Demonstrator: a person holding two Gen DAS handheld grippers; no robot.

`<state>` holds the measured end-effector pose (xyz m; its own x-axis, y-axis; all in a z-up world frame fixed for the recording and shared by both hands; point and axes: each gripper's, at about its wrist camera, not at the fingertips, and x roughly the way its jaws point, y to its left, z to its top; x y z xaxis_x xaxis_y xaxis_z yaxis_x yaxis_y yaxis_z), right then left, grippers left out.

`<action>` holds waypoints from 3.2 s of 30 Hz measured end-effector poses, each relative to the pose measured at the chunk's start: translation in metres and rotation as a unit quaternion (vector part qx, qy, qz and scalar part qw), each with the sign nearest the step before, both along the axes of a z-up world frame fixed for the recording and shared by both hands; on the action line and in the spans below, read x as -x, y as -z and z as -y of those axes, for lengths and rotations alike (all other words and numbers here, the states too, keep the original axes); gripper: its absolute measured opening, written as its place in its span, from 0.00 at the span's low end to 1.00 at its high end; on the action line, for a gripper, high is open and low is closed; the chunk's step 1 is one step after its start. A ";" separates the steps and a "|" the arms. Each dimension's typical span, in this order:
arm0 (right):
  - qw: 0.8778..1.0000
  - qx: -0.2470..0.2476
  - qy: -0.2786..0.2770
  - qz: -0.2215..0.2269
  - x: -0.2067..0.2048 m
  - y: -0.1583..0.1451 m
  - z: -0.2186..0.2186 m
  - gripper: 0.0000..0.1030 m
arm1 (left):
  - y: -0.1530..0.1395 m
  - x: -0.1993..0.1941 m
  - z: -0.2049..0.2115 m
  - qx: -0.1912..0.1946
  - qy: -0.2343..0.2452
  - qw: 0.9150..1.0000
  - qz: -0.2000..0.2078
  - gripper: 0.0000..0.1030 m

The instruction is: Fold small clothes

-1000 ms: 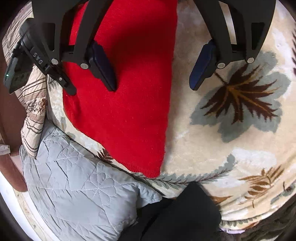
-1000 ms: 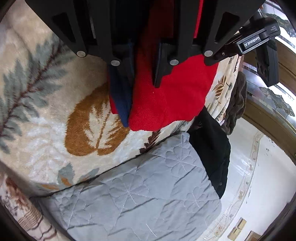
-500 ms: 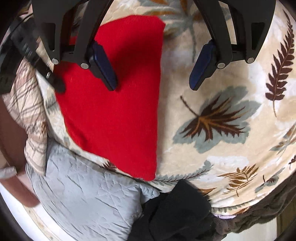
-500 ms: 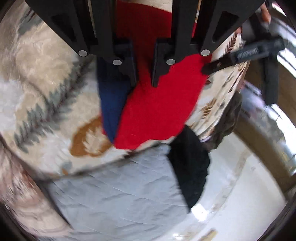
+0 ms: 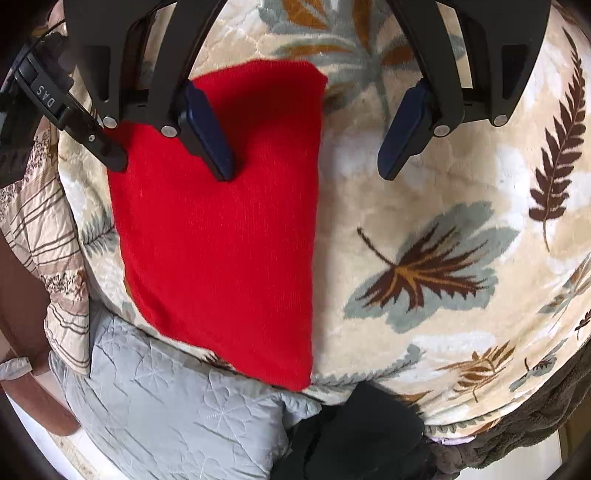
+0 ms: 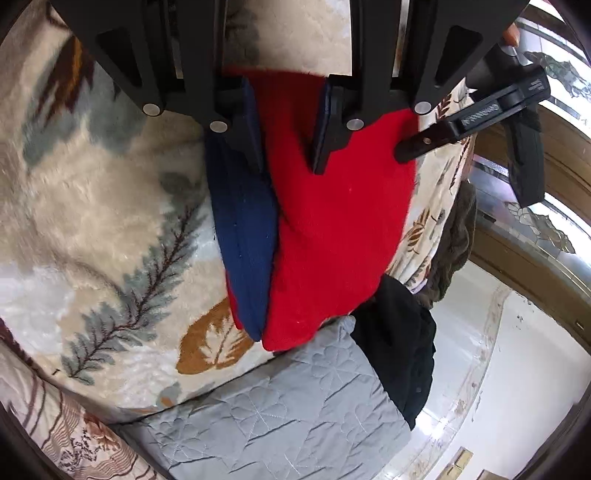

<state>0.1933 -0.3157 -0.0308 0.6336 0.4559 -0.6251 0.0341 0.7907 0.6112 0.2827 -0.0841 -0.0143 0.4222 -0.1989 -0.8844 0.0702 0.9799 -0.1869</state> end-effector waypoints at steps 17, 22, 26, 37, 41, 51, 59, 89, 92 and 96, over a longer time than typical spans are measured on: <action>0.999 0.045 0.016 -0.011 0.011 0.008 0.006 0.04 | 0.001 0.011 0.002 -0.013 0.013 1.000 0.000 0.79; 0.999 0.031 0.021 0.003 0.008 -0.006 0.013 0.13 | -0.007 0.013 -0.004 0.008 0.035 0.999 -0.004 0.79; 0.998 -0.001 0.054 0.041 -0.007 -0.024 0.028 0.26 | -0.024 -0.001 -0.027 0.070 0.024 0.997 0.011 0.79; 0.998 0.022 0.057 -0.016 -0.129 -0.005 0.010 0.31 | -0.007 -0.103 -0.025 0.152 -0.008 0.986 -0.065 0.78; 0.995 0.077 0.021 0.055 -0.128 -0.030 0.001 0.13 | -0.002 -0.113 -0.016 0.165 -0.004 0.984 -0.063 0.78; 0.995 0.097 0.037 0.004 -0.151 0.006 0.017 0.16 | 0.024 -0.129 -0.003 0.164 -0.015 0.984 -0.070 0.83; 0.999 -0.024 -0.017 0.034 -0.081 -0.003 0.026 0.30 | -0.001 -0.084 -0.024 0.137 0.013 0.990 -0.025 0.83; 0.988 0.118 0.009 0.104 0.000 -0.025 -0.017 0.17 | -0.014 0.004 -0.005 0.024 0.027 0.998 0.053 0.83; 0.988 0.147 0.019 0.053 -0.007 -0.002 -0.022 0.18 | 0.001 0.005 0.004 0.006 0.037 0.999 0.030 0.83; 0.991 0.118 0.037 0.053 -0.003 0.012 -0.015 0.18 | 0.008 0.009 0.007 -0.002 0.035 0.999 0.027 0.83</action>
